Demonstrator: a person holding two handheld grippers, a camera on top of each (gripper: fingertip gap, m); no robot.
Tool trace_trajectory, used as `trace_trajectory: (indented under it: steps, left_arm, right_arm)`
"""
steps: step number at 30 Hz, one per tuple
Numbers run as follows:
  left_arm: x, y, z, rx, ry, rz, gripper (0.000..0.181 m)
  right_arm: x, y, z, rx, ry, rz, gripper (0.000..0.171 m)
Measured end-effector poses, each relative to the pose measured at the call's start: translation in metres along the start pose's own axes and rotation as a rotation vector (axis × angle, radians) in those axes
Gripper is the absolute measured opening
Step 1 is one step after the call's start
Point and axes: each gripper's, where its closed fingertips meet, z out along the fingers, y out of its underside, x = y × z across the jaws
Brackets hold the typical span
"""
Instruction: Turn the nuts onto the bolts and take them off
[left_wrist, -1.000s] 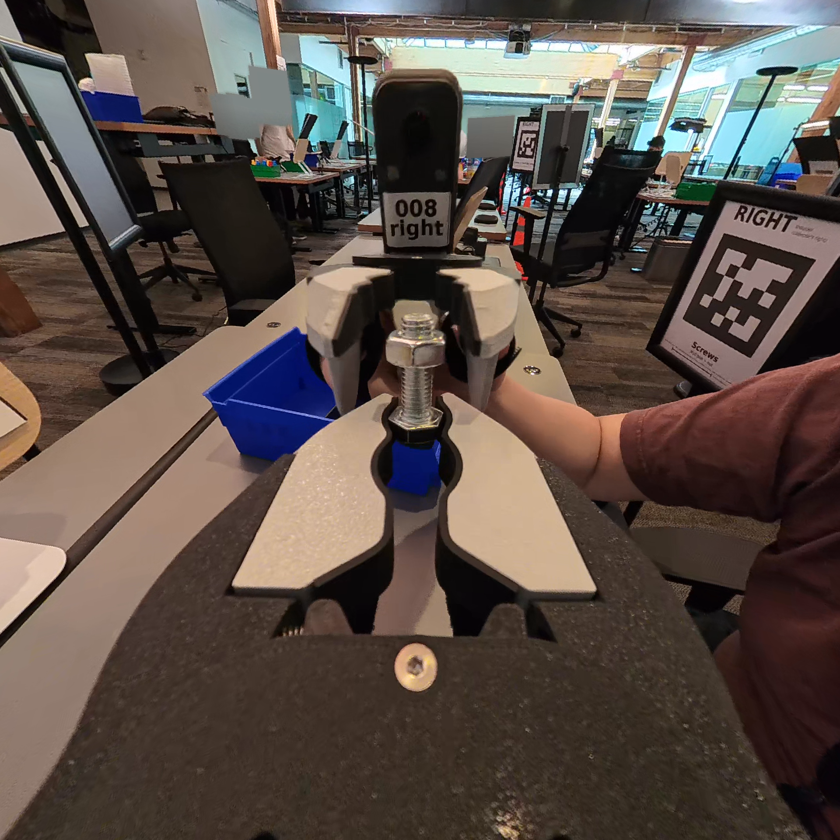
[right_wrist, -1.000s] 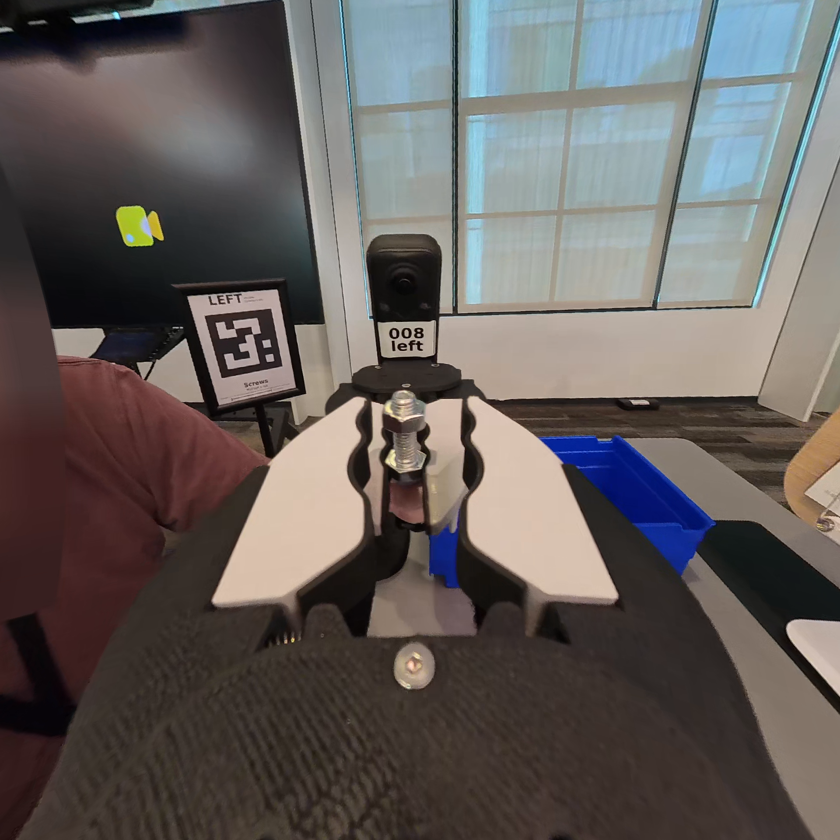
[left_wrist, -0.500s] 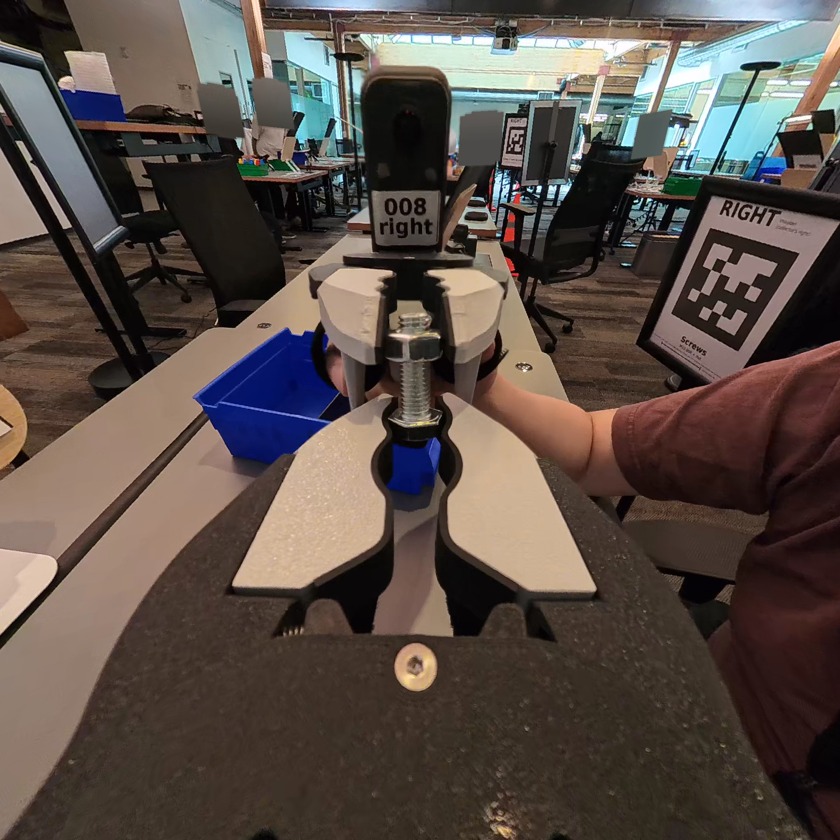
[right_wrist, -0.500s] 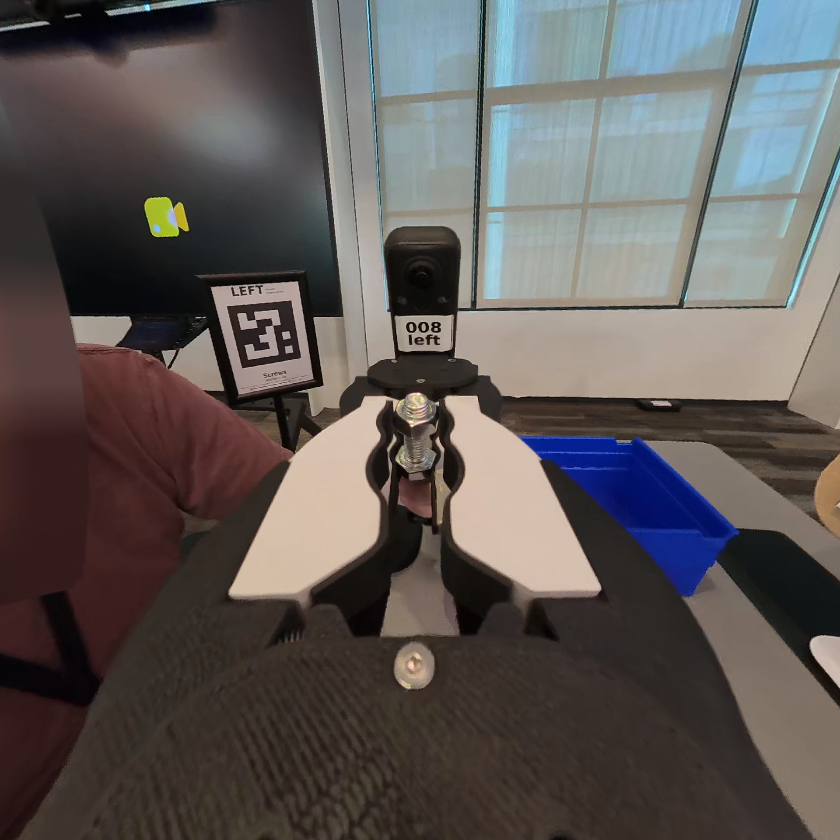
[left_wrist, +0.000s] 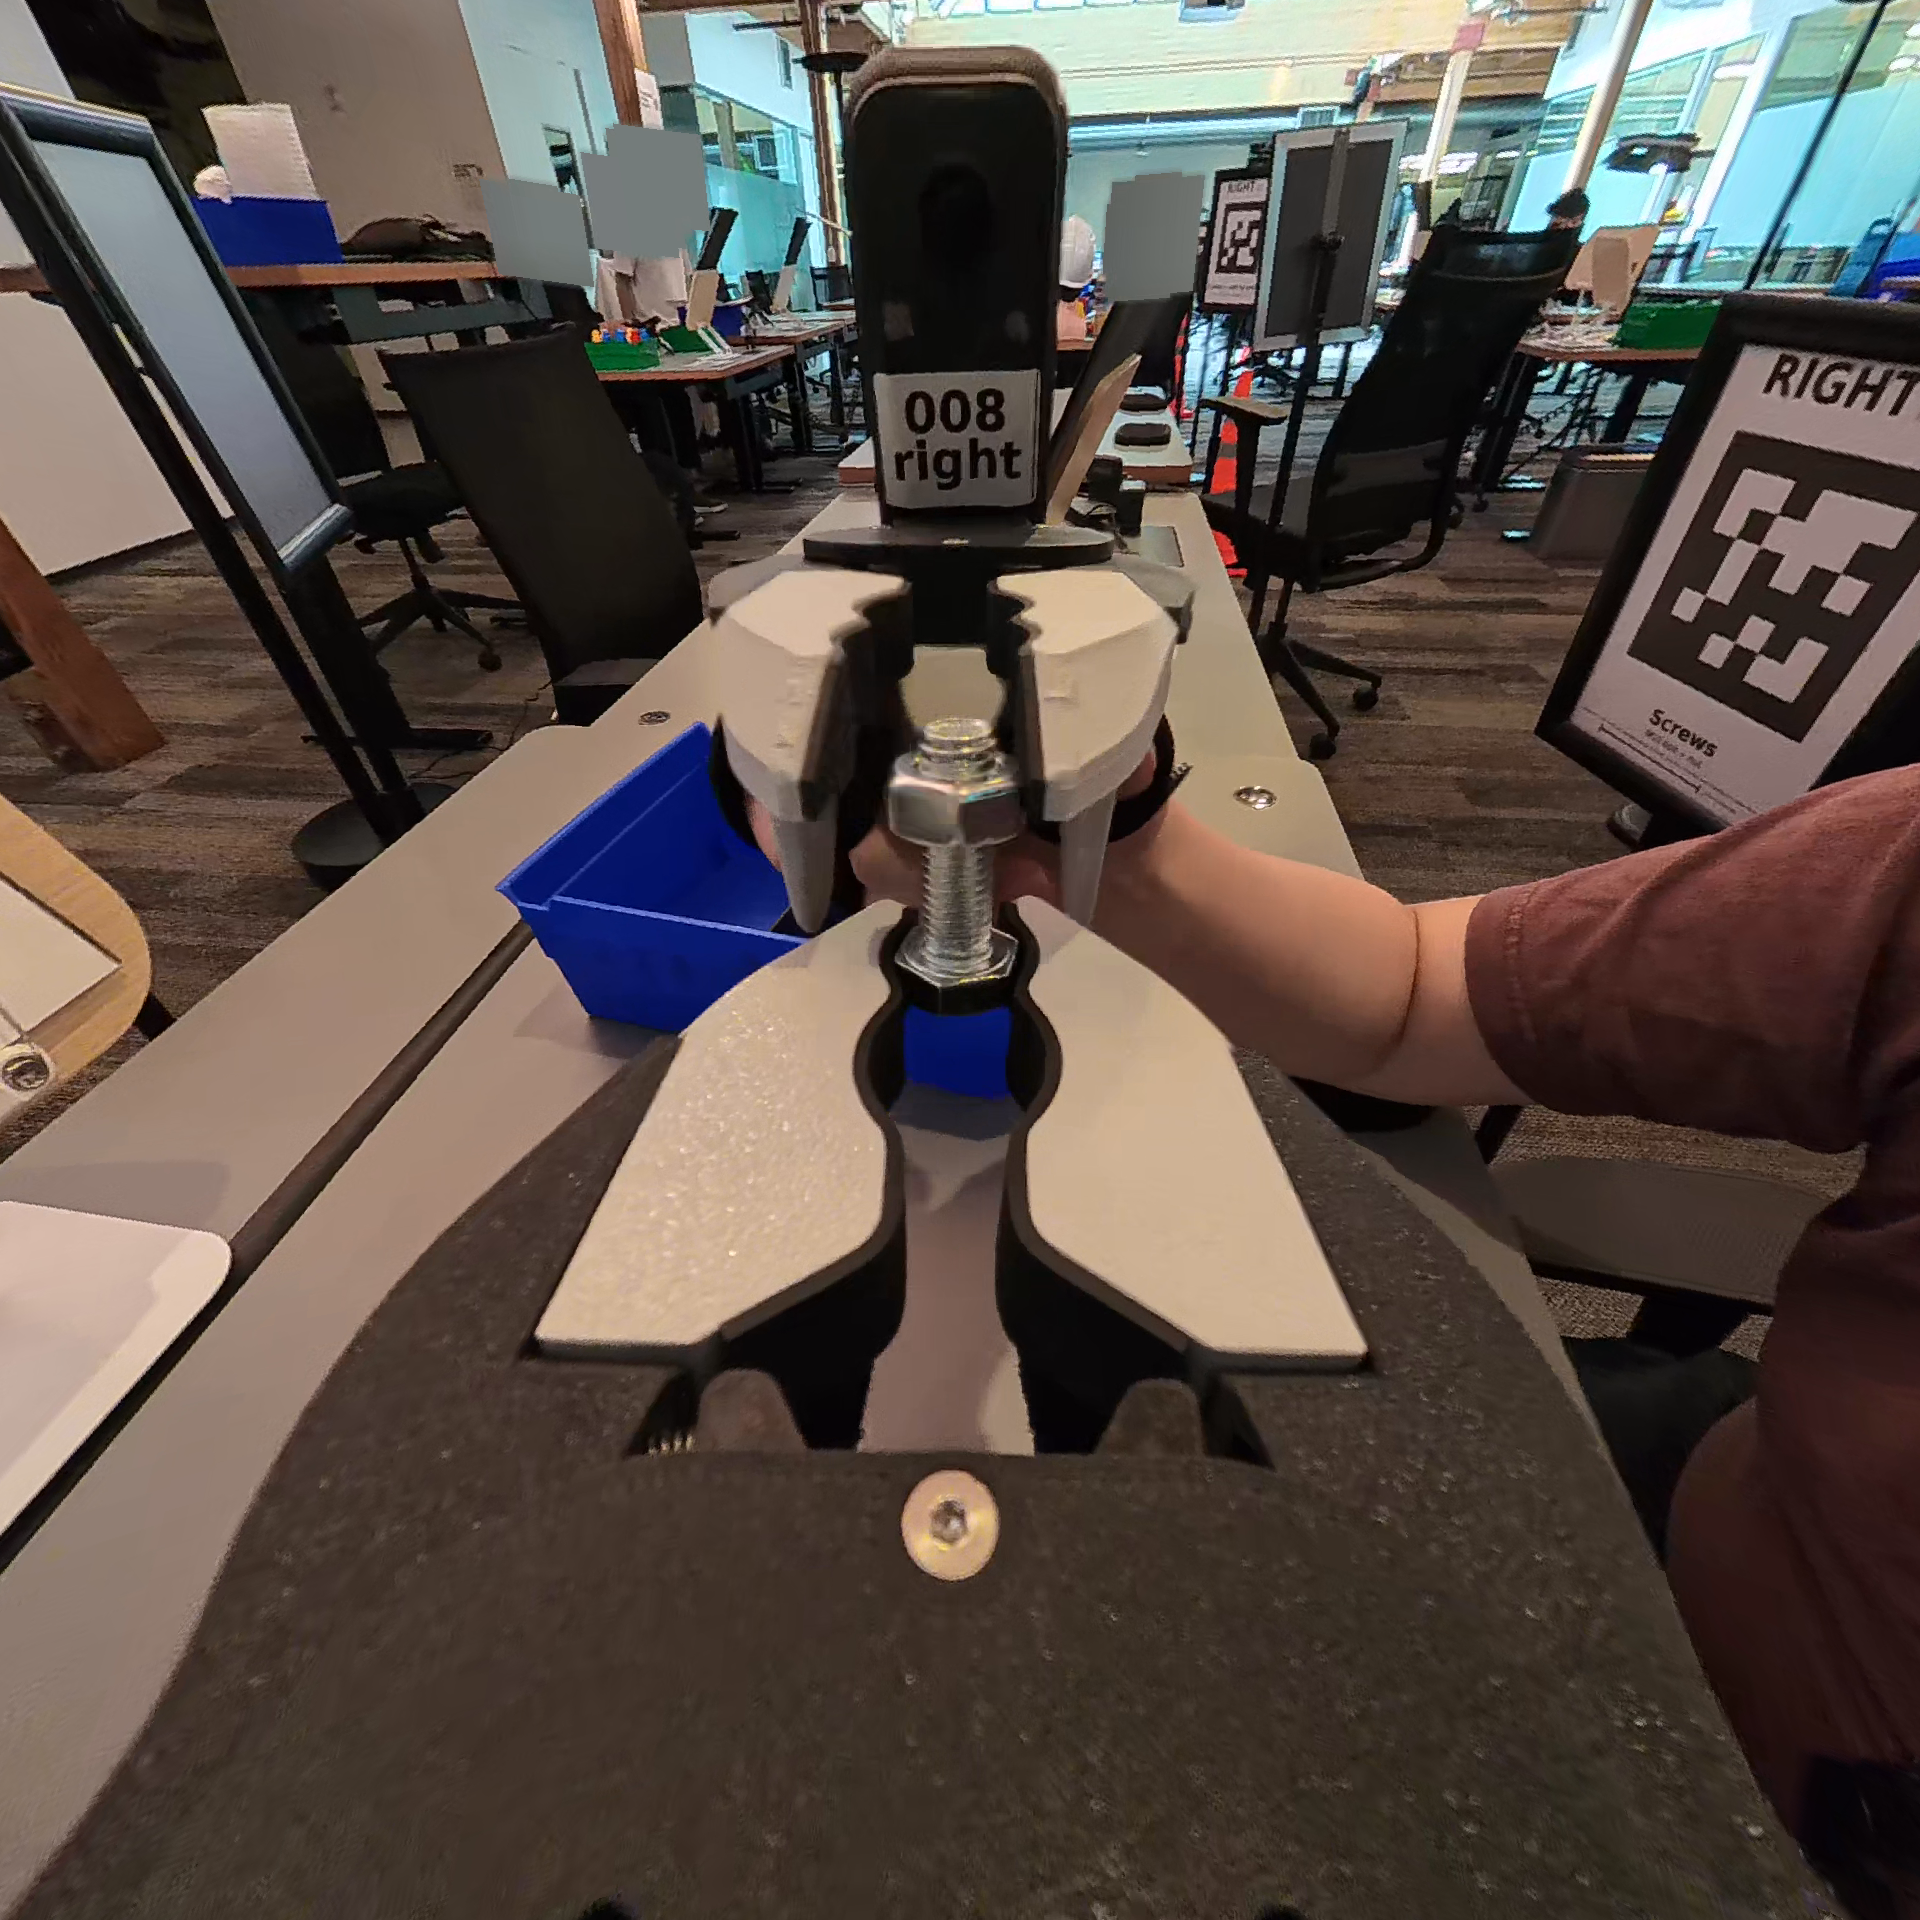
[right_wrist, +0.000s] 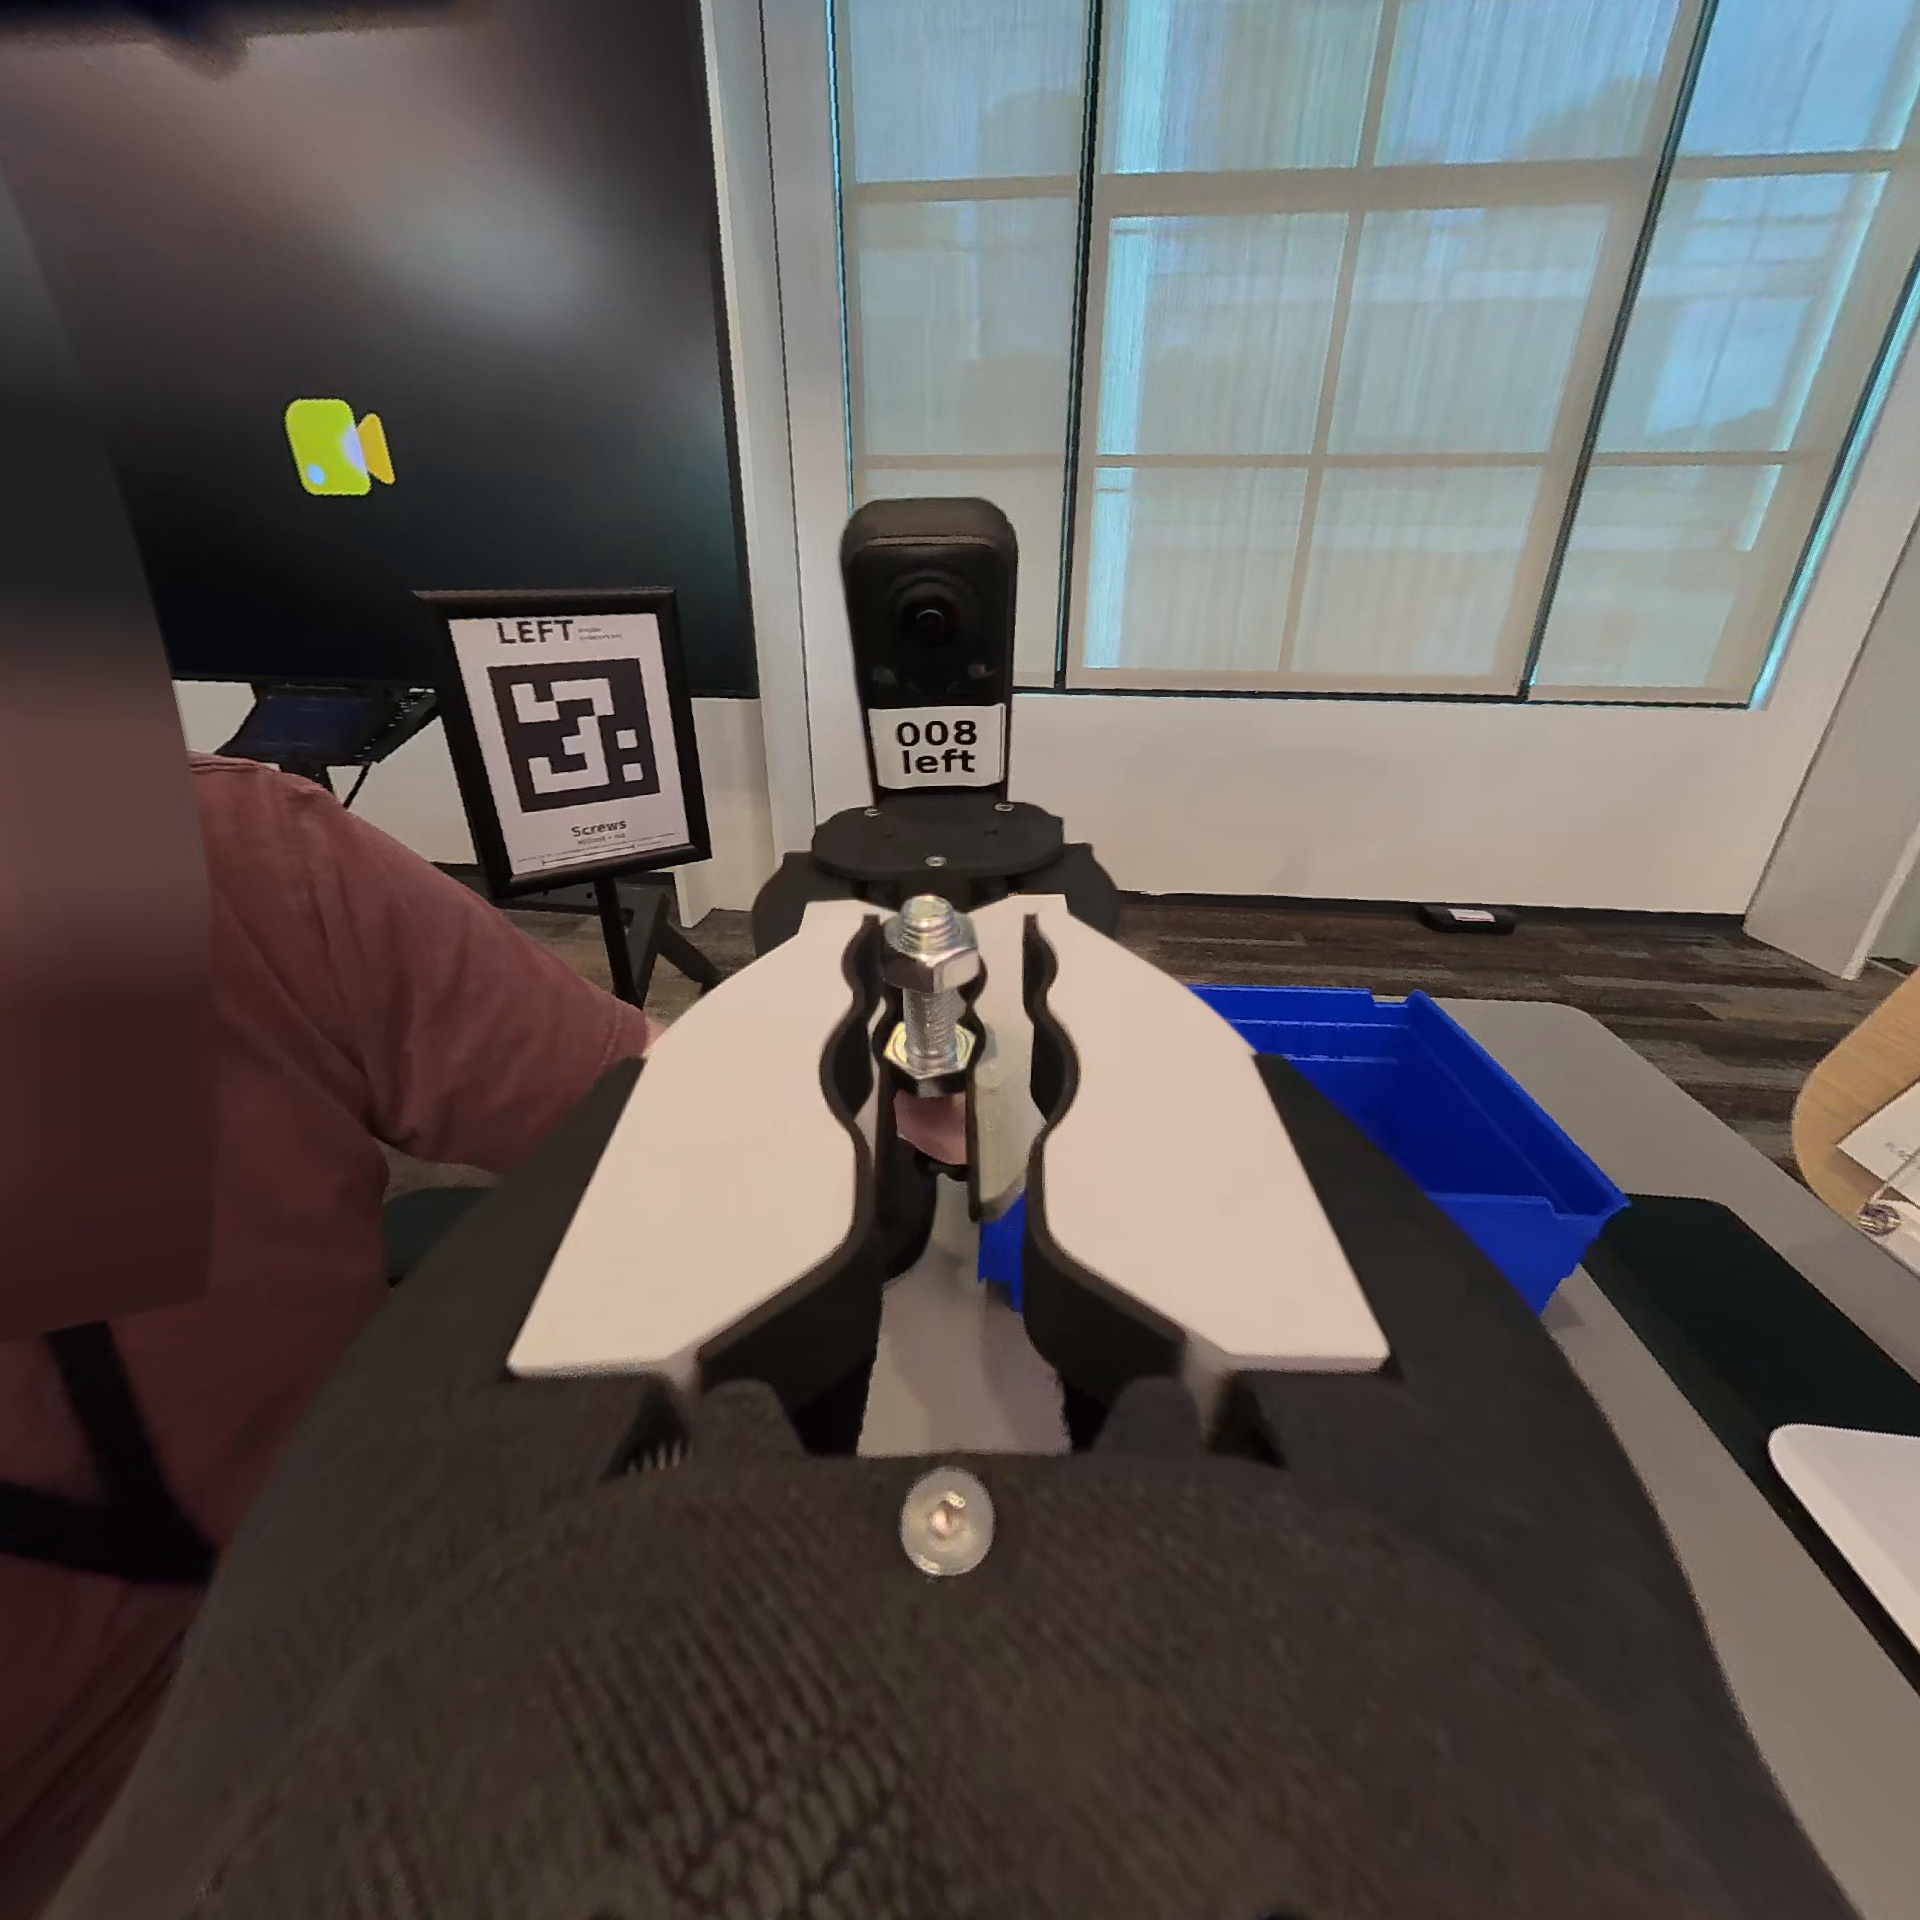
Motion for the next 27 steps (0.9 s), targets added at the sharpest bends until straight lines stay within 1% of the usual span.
trace_trajectory:
  steps: [2, 4, 6, 9, 12, 15, 18, 20, 24, 27]
  left_arm:
    - [0.005, -0.003, -0.001, 0.017, 0.045, -0.024, 0.014]
    - [0.010, -0.007, -0.002, 0.049, 0.089, -0.045, 0.015]
    - [0.012, -0.010, -0.004, 0.057, 0.106, -0.056, 0.014]
    - [0.009, -0.007, -0.003, 0.043, 0.075, -0.035, 0.014]
    - [0.011, -0.007, -0.001, 0.048, 0.089, -0.046, 0.014]
    - [0.012, -0.007, -0.001, 0.048, 0.096, -0.042, 0.014]
    - [0.010, -0.008, -0.003, 0.052, 0.091, -0.045, 0.014]
    - [0.009, -0.007, -0.003, 0.050, 0.089, -0.046, 0.015]
    - [0.011, -0.005, -0.001, 0.039, 0.100, -0.043, 0.015]
    - [0.015, -0.006, -0.001, 0.042, 0.116, -0.037, 0.015]
  right_arm:
    - [-0.003, -0.002, -0.004, 0.006, -0.030, 0.002, 0.027]
    - [-0.004, -0.005, -0.008, 0.020, -0.050, 0.005, 0.022]
    - [-0.004, -0.007, -0.011, 0.034, -0.059, 0.017, 0.023]
    - [-0.011, -0.010, -0.006, 0.053, -0.088, 0.031, 0.027]
    - [-0.007, -0.002, 0.000, 0.009, -0.048, 0.017, 0.030]
    - [-0.002, -0.002, -0.005, 0.018, -0.048, 0.034, 0.035]
    - [0.003, -0.004, -0.009, 0.045, -0.051, 0.073, 0.034]
    - [-0.002, -0.004, -0.006, 0.050, -0.075, 0.064, 0.034]
    - [-0.006, 0.001, 0.001, 0.018, -0.059, 0.020, 0.035]
    - [-0.002, 0.002, -0.005, 0.015, -0.064, 0.023, 0.039]
